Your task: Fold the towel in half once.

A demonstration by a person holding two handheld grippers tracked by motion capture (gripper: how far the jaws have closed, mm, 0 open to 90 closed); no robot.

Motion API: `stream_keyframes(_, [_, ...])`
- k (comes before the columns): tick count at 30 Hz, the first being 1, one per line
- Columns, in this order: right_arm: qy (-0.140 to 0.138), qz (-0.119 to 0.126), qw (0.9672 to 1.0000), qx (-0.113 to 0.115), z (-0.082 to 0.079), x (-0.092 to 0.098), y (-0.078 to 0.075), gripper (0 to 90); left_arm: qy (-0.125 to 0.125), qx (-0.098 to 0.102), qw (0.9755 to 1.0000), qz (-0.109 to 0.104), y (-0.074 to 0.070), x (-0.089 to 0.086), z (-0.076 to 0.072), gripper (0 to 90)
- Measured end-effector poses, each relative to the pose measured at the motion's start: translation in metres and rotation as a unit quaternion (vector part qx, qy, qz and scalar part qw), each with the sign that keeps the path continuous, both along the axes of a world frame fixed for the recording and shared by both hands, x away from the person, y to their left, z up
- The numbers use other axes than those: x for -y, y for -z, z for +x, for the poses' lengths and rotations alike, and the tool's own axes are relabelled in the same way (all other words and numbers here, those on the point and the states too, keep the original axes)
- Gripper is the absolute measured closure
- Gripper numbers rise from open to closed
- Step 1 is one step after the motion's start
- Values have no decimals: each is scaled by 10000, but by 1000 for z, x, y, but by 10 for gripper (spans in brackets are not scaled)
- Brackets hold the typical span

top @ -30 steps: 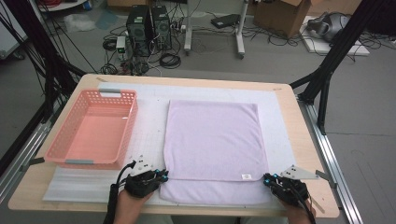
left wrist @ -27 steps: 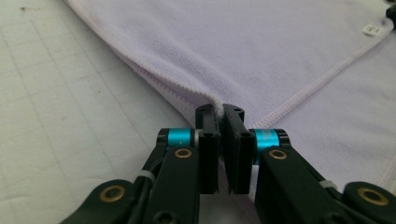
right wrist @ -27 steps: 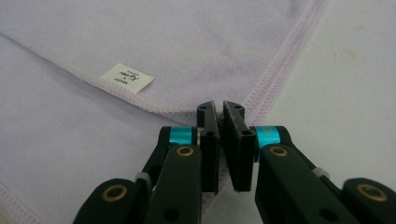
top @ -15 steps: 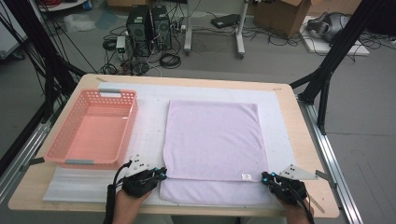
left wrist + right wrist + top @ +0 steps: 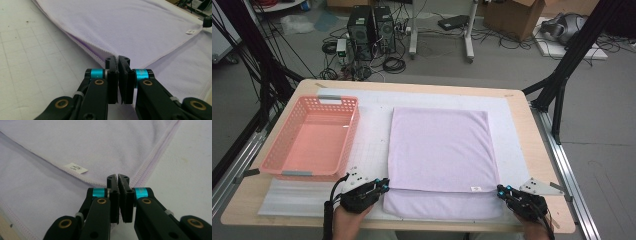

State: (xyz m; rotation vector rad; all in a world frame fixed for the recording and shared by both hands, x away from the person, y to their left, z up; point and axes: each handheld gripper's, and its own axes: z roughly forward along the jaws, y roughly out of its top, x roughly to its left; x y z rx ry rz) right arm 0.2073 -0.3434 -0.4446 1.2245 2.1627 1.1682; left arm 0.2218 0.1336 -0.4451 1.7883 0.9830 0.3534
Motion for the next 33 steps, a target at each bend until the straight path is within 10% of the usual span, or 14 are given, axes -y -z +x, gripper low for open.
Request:
stream_keyframes(10, [-16,-7,10000,37,1,-2,-1,879,-81,-231,9997,18,3,2,6,710])
stream_keyframes(14, [-28,-22,10000,36,2,-3,-1,879,-104,-242,9994,220,5,5,6,867])
stream_keyframes(33, [-29,123,9998,154,-24,7,-10,883,-44,-246,9979,-603,-4,-9,-28,883])
